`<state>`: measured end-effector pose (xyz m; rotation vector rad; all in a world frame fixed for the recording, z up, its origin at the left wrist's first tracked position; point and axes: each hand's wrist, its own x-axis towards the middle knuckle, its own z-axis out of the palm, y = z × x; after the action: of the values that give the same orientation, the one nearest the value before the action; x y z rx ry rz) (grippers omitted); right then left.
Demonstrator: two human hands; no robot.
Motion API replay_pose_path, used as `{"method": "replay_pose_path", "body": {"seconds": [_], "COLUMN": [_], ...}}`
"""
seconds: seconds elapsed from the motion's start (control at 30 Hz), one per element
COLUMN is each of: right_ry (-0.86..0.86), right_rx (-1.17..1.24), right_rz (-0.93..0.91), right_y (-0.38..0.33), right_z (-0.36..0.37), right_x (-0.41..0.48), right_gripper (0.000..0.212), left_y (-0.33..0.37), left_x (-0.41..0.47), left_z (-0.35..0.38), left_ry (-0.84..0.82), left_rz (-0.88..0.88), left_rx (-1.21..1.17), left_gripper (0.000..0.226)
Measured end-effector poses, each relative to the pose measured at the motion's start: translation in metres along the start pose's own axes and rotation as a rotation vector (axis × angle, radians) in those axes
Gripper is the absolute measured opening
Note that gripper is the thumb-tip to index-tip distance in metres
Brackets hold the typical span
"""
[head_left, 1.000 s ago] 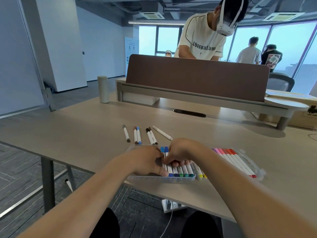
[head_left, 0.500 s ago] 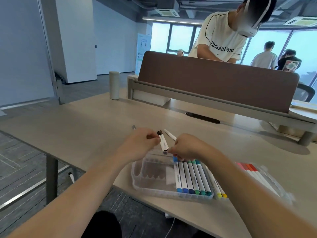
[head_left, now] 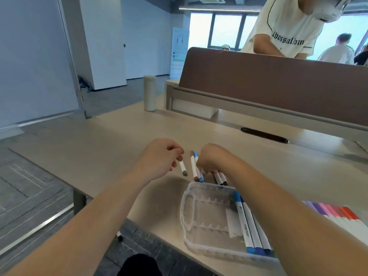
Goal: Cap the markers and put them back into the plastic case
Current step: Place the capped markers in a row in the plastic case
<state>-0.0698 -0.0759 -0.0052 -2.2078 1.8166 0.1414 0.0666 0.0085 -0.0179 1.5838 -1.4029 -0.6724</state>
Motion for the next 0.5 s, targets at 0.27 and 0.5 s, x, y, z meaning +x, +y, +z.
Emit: {"method": "replay_pose_path", "body": {"seconds": [0.27,0.5], "right_ry": [0.056,-0.069], "right_rx": [-0.013,0.108], "right_rz": [-0.018,-0.057], "right_y": [-0.001,0.026], "right_z": [0.007,-0.014], "right_x": [0.004,-0.061], "right_gripper": [0.021,0.027], "left_y": [-0.006,0.012], "left_x": [0.001,-0.023], "left_z": [0.008,0.024], "left_ry": [-0.033,-0.077], "left_rz": [0.002,0.047], "left_rx": [-0.012,0.12], "left_gripper": [0.018,0.014]}}
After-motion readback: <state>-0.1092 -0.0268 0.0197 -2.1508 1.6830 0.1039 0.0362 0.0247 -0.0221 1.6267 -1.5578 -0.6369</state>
